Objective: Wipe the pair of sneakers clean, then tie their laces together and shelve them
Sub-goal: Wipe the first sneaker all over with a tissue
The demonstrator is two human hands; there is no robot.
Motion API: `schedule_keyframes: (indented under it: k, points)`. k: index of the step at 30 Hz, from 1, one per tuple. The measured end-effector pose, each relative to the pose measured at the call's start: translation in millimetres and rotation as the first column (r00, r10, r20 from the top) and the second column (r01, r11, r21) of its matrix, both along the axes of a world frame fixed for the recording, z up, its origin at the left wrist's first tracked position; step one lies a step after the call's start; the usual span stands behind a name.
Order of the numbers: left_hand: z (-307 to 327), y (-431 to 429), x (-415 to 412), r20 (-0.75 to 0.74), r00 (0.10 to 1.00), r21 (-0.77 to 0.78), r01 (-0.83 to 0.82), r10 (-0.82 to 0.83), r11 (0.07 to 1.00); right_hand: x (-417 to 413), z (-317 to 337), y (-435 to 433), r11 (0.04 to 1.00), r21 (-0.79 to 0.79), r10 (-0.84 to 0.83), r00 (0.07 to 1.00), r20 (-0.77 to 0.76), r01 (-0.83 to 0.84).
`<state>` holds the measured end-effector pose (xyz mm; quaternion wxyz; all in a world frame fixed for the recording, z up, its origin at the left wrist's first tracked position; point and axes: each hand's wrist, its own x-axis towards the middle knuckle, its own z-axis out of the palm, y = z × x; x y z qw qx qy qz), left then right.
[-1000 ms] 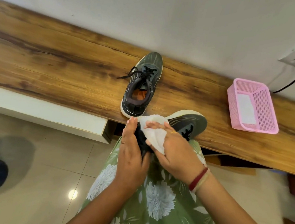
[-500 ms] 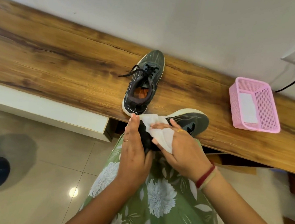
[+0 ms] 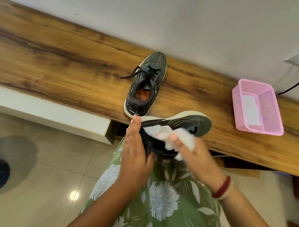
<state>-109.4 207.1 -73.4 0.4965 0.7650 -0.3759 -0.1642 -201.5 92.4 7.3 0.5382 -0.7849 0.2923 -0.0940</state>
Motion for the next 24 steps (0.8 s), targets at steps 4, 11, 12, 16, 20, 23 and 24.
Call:
schedule_keyframes:
  k: [4,11,12,16,20,23,24]
  points:
    - [0.3,-1.0,0.0,0.022,1.0,-0.027,-0.007,0.008,1.0,-4.7,20.2,-34.7,0.734,0.393,-0.627,0.775,0.08,0.554]
    - [-1.5,-2.5,0.5,0.016,1.0,-0.032,-0.022,0.023,0.999,21.6,30.2,-49.0,0.337,0.908,-0.467,0.881,-0.067,0.248]
    - [-1.8,-2.6,1.0,0.001,1.0,-0.035,-0.022,0.022,0.999,25.7,28.0,-45.4,0.351,0.908,-0.42,0.905,-0.064,0.228]
    - [-0.5,-2.9,0.3,-0.022,1.0,-0.028,-0.023,0.022,0.999,36.0,14.1,-42.3,0.741,0.557,-0.368,0.921,-0.13,0.375]
    - [0.9,-3.0,0.2,-0.009,1.0,-0.034,-0.021,0.021,0.999,38.4,19.5,-45.3,0.964,0.139,-0.22,0.973,-0.067,0.227]
    - [2.7,-3.7,0.7,-0.02,1.0,-0.015,-0.009,0.009,1.0,37.1,21.4,-39.4,0.984,-0.065,-0.154,0.978,0.137,0.164]
    - [2.6,-3.5,0.2,-0.017,1.0,-0.006,-0.008,0.008,1.0,35.7,19.6,-37.1,0.976,-0.199,-0.056,0.984,0.17,0.09]
